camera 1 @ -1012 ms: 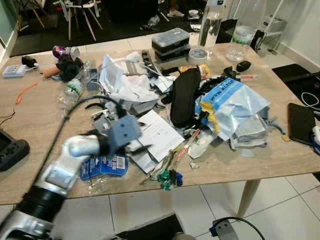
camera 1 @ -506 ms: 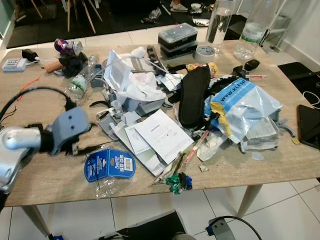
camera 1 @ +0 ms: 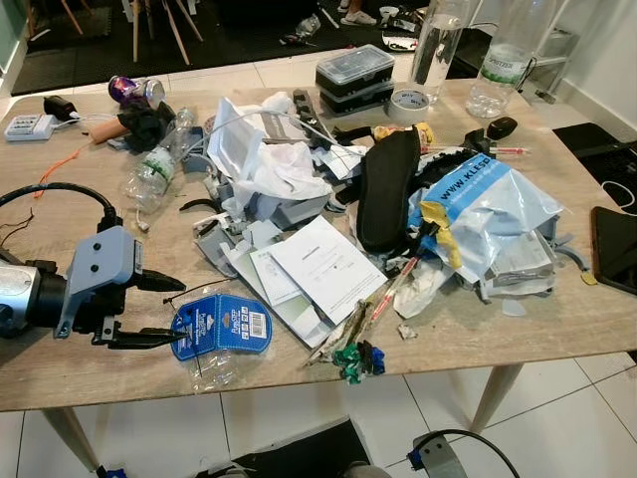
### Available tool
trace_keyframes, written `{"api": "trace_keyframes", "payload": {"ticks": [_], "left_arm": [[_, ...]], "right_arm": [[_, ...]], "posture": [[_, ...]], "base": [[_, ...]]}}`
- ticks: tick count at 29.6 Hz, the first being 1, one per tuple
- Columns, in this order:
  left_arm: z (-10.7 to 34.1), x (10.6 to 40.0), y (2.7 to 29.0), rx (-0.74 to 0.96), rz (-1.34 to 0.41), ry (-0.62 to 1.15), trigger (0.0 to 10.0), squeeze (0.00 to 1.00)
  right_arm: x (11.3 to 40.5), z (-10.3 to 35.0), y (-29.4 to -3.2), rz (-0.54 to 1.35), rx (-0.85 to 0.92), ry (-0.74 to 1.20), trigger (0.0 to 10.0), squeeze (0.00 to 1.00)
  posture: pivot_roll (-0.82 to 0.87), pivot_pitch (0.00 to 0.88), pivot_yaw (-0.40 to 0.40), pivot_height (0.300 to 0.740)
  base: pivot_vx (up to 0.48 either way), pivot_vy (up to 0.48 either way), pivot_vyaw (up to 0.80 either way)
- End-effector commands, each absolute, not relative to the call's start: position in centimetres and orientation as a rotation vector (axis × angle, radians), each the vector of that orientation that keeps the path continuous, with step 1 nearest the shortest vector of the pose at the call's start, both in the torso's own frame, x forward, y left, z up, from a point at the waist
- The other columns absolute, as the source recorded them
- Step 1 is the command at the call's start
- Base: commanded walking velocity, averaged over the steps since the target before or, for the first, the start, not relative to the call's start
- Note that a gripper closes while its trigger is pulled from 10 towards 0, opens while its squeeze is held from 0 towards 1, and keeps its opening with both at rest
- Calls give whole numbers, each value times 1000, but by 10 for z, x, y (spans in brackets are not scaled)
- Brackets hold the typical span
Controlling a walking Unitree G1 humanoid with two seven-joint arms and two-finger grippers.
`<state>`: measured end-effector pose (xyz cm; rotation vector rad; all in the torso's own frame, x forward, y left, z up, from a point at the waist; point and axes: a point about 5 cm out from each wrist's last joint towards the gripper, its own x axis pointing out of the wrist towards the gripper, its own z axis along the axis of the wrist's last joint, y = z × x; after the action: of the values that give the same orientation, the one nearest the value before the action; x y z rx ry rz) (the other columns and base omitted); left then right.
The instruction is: Picking trash to rubbish bin
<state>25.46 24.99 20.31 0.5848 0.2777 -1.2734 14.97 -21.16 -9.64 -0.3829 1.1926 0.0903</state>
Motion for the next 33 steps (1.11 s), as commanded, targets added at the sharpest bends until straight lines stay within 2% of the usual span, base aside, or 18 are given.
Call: {"api": "trace_keyframes", "payload": {"ticks": [1,8,15,17,18,19,33], "left_arm": [[185,247,245,536,-1292,335,10000,1000],[160,216,235,458,-1386,424,10000,1000],[160,220,232,504,-1307,346,10000,1000],[158,225,227,514,-1233,280,10000,1000],[156,227,224,511,-1204,259,10000,475],[155,227,221,507,-1185,242,10000,0],[129,221,224,547,-1000,253,10000,0]], "right_arm": [[141,-99,-214,91,-384,1221,10000,0],[141,-99,-214,91,-394,1226,10000,0],[141,-99,-215,102,-404,1226,10000,0],[142,-99,-215,107,-407,1223,10000,0],[142,-99,-215,109,-408,1222,10000,0],[142,-99,-215,110,-409,1222,10000,0],[142,-99,-215,115,-412,1227,10000,0]], "posture": [[-50,140,28,740],[-17,150,21,740],[-9,151,15,740],[-4,152,14,740],[-4,152,14,740],[-4,152,14,740],[-4,152,14,740]], "base": [[0,0,0],[0,0,0],[0,0,0],[0,0,0],[0,0,0],[0,0,0],[0,0,0]]}}
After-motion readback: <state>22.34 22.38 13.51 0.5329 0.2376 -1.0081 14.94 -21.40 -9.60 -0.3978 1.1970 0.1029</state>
